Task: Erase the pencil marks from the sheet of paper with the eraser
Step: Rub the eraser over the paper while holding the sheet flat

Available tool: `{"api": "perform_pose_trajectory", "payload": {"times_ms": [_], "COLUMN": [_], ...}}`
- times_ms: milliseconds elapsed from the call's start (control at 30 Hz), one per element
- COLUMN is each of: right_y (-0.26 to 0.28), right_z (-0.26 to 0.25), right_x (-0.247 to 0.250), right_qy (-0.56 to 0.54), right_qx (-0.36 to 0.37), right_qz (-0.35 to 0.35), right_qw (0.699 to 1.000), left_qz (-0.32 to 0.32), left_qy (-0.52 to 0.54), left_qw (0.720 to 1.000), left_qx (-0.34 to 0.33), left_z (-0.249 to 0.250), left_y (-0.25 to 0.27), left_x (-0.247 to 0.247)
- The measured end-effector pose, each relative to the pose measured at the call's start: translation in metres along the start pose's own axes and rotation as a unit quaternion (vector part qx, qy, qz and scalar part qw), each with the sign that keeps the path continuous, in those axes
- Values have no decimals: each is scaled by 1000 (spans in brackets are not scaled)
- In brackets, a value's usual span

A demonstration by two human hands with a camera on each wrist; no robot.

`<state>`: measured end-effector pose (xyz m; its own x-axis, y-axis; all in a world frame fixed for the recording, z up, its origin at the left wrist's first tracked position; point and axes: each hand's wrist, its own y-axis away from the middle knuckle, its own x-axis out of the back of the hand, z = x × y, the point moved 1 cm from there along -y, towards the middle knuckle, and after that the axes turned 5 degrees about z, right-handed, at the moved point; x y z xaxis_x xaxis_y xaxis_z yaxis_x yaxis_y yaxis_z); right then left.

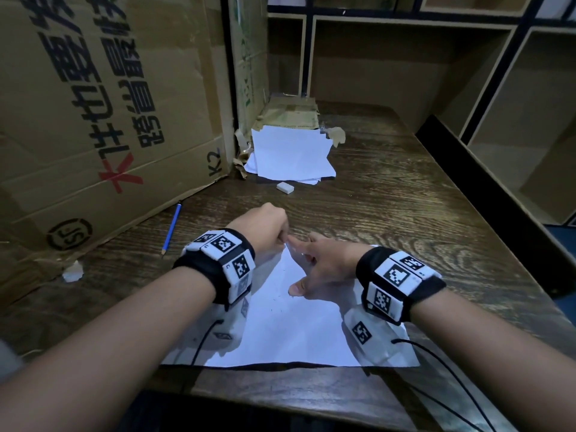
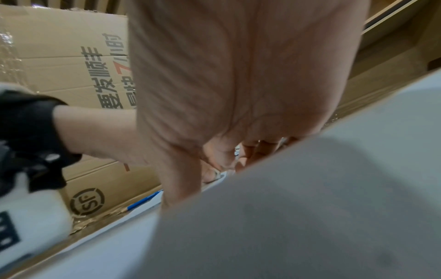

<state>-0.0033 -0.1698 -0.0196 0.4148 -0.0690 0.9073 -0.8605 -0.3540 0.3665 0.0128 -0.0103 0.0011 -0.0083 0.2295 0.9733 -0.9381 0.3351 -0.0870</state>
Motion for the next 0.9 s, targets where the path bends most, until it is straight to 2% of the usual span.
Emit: {"api": "perform_pose_trajectory", "payload": {"times_ms": [100,167,300,400,533,633,733,833,900], "right_y": [4,4,0,1,3,1,2,5,3], "right_z": [-2,-1,1,-1,-1,-1,-2,-4,-3], "right_x": [3,2,-2,0,2,0,2,2,1], "right_qy": [-2,4,2,-4,-9,-5,-9,-12,-3], "right_qx": [4,7,-3,-10,-5,-7,-6,-2,0], "right_qz": [-5,-4,4,-1,-13,-7,-3,0,-2], "right_qw": [1000,1000,1000,1000,1000,1000,1000,1000,1000], "left_qz": [-45,-41,-3,2,-31,-30,-12,-23,-45], "left_qy": [-18,-37,-13,-21,14,49,31,27,37], "left_qw": [998,997,1000,1000,998,998,999,999,997], "left_qx": [-38,-54,-11,-21,-53,-19,-7,-17,-47], "left_z": [12,13,-1,5,7,-5,-8,-3,-3], "left_y": [3,9,2,-2,10,14,5,6,16], "left_x": [0,-4,-2,2,-1,-2,2,2,0]}}
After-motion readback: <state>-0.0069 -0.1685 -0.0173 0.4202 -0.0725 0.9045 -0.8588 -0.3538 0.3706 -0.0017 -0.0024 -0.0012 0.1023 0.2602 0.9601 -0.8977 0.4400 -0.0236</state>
